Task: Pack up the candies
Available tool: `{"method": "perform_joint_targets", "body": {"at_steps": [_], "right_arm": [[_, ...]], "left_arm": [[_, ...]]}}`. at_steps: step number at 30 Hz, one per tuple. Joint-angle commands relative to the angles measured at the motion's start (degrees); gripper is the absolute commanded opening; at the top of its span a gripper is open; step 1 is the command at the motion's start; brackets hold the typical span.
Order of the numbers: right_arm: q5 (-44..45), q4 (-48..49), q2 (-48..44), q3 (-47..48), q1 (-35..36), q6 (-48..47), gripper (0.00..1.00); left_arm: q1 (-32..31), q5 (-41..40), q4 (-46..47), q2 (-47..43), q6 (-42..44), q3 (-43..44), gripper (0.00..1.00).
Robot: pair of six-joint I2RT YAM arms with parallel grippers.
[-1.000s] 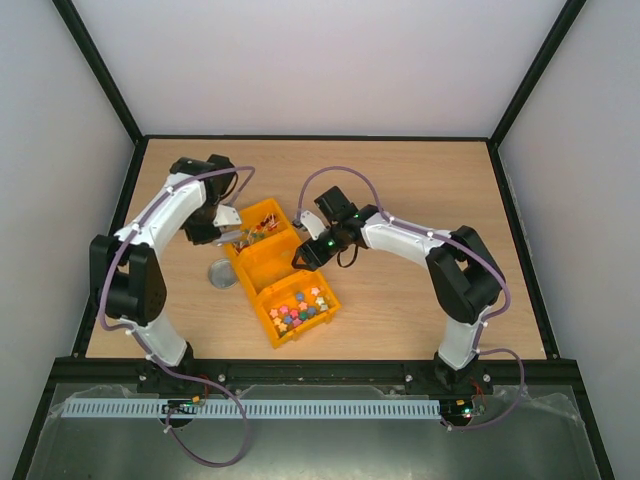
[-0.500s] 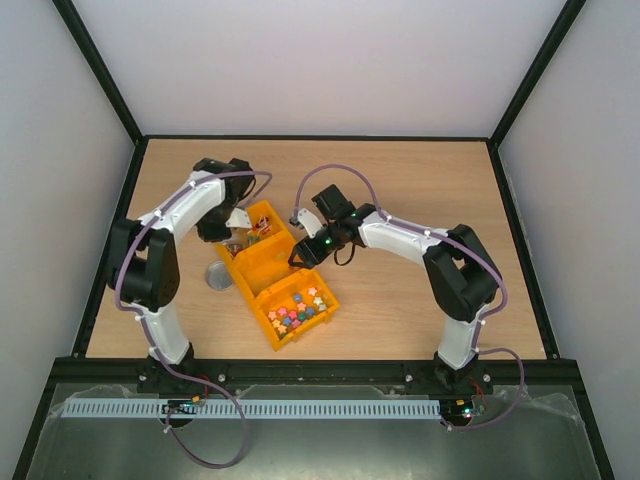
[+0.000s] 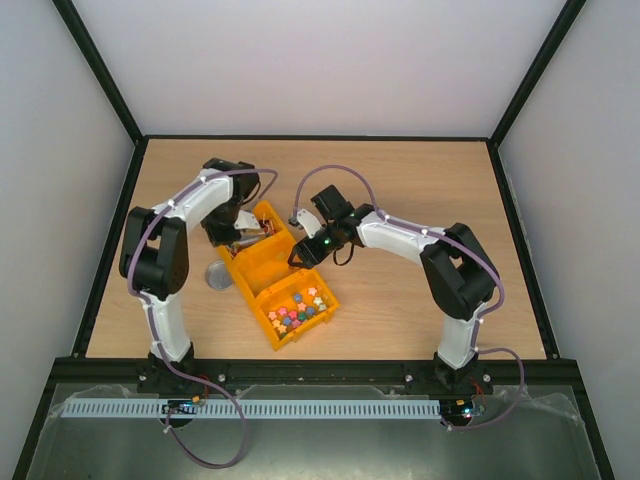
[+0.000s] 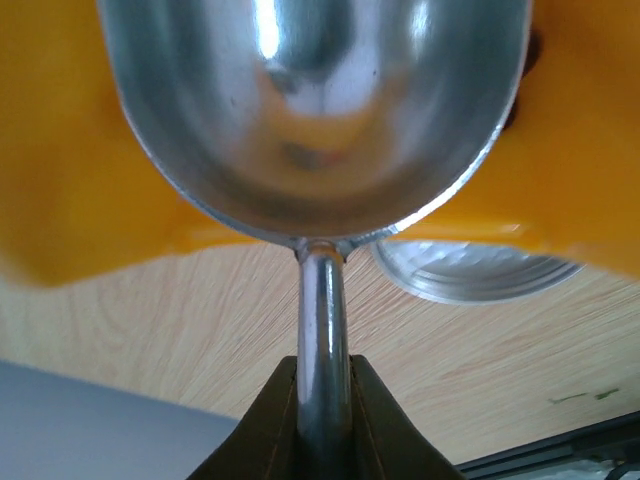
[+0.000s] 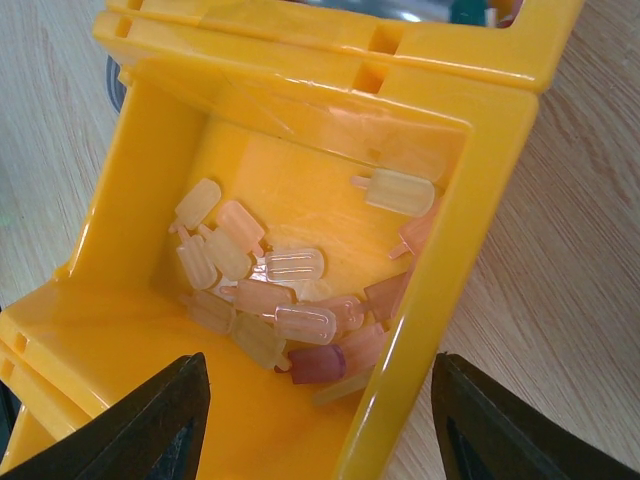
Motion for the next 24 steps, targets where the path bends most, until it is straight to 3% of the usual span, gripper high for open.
{"method": "perform_joint_targets", "body": {"at_steps": [1, 11, 24], "right_arm": [[-0.79, 0.00, 0.83, 1.28, 0.42, -0.77, 0.62], [-0.17, 0.11, 0.63, 1.04, 0.45, -1.26, 0.60], [2.51, -1.64, -0.61, 0.96, 0.13, -1.54, 0.60]], "left_arm": [[-0.87, 7.97, -1.78, 2.68, -1.93, -0.87, 0.02], [-0.45, 21.11, 4.82, 1.32, -3.48, -1.87, 0.02], [7.95, 31.85, 18.30, -5.31, -0.58, -12.57, 0.02]]}}
